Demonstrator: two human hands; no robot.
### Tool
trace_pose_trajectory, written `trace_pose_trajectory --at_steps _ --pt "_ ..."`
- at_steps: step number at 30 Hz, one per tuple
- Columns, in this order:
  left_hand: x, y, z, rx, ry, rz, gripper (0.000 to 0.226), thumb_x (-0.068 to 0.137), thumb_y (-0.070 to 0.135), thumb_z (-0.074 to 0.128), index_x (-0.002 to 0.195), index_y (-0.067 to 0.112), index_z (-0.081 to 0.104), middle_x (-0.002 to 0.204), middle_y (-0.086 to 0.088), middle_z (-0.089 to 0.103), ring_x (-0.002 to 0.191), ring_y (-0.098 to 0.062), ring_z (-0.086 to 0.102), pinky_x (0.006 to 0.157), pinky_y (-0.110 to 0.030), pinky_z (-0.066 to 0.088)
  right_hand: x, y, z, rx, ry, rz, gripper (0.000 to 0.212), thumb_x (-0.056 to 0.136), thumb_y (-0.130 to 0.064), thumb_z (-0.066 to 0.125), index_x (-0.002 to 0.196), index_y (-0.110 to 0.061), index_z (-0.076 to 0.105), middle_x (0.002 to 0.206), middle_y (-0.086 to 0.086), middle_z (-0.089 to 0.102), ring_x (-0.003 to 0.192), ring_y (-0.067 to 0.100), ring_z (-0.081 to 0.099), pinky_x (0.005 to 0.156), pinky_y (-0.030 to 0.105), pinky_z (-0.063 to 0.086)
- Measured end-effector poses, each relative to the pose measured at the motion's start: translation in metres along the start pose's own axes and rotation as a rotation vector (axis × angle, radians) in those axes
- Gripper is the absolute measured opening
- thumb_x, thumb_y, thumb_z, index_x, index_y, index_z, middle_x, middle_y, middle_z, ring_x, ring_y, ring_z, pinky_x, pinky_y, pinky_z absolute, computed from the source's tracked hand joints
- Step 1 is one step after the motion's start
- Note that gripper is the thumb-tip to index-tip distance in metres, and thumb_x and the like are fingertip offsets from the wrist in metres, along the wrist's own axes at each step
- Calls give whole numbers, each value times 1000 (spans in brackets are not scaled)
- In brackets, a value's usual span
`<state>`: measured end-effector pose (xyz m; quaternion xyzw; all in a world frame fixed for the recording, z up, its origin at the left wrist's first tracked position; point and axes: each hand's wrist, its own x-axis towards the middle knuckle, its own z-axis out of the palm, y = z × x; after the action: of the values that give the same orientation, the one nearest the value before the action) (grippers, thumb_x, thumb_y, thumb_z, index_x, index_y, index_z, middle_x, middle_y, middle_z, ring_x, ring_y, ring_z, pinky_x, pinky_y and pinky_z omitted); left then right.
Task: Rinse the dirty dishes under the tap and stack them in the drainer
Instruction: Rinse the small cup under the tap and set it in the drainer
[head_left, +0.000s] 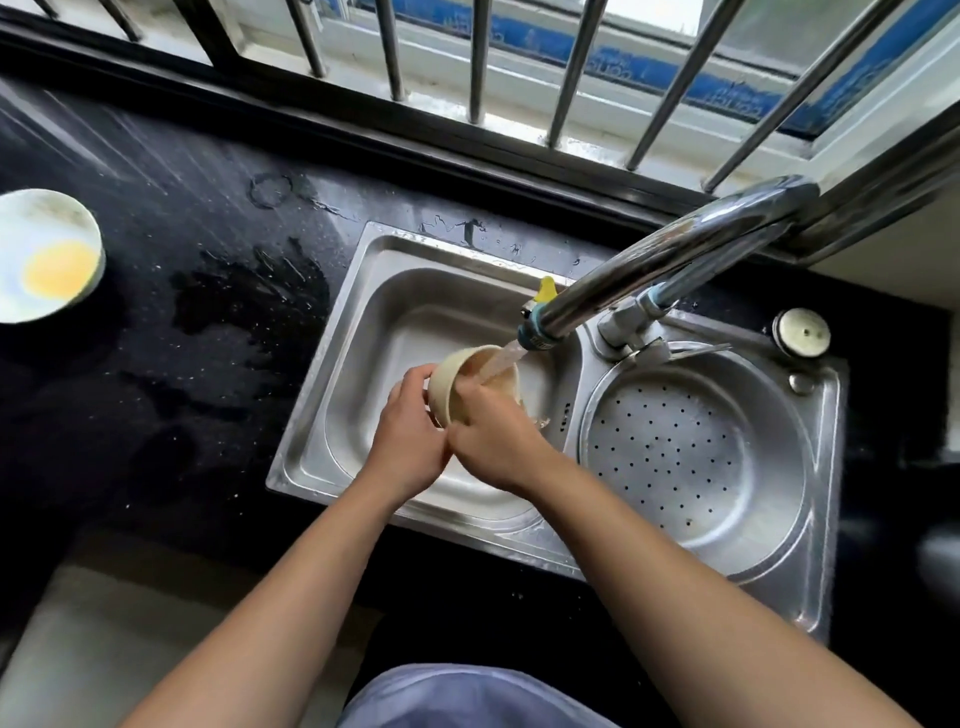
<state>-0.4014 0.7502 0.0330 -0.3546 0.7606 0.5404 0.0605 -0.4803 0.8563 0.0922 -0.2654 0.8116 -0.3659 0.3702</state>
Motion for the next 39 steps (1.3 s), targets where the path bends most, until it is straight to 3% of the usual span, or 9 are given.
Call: trace_pose_trajectory --at_steps 4,7,10,17,22,27,30,34,39 --pt "9 -3 -7 -122 11 -112 52 63 37 65 114 41 56 108 7 68 80 -3 71 71 -28 60 -4 13 -4 -1 -75 61 46 84 -5 50 114 -32 73 96 -18 72 83 3 58 71 6 39" --pt "13 -10 -5 -208 33 -188 45 71 28 62 115 30 61 110 1 66 85 -16 73 73 -40 68 -10 29 -18 5 169 147 44 84 -5 50 118 -19 75 109 -1 78 93 11 69 88 24 52" --pt "18 -16 -2 -303 -15 -265 44 75 23 57 118 20 64 116 -7 65 94 -25 73 72 -40 67 -24 45 -28 9 362 214 34 85 -3 53 102 -18 78 98 -7 78 95 8 69 88 22 50" --pt "21 -15 9 -753 -119 -490 41 75 9 50 114 2 58 80 -20 73 67 -37 77 56 -36 61 -40 71 -25 128 322 358 45 86 -9 56 127 -26 66 114 -13 70 92 9 68 90 31 52" --pt "23 -14 13 -631 -130 -476 46 73 14 54 119 9 60 93 -23 72 65 -32 76 61 -37 63 -39 66 -18 232 173 305 70 76 -27 46 144 -46 48 123 -26 63 102 -3 67 95 30 53" --pt "15 -1 8 -36 -17 -174 51 74 32 60 124 38 55 104 -1 69 68 -19 78 78 -44 64 -33 70 -8 205 75 362 75 81 -27 49 153 -44 37 82 -18 70 88 11 66 71 13 44" --pt "14 10 4 100 20 -110 59 68 43 63 126 38 56 99 -2 73 78 -24 76 79 -41 61 -29 72 -2 149 16 356 71 84 -28 58 153 -33 41 130 -8 60 106 4 59 77 0 37" --pt "19 17 3 -125 -38 -317 46 72 47 64 111 23 63 83 -10 80 54 -21 74 59 -38 66 -25 74 8 -41 36 258 43 92 -37 66 134 -28 60 134 -3 45 118 12 53 100 23 39" --pt "23 4 2 -539 -212 -596 38 93 39 52 104 5 65 76 -15 71 49 -26 64 52 -33 58 -20 69 7 -107 244 131 28 92 -44 64 118 -37 57 124 -7 39 112 10 49 84 30 43"
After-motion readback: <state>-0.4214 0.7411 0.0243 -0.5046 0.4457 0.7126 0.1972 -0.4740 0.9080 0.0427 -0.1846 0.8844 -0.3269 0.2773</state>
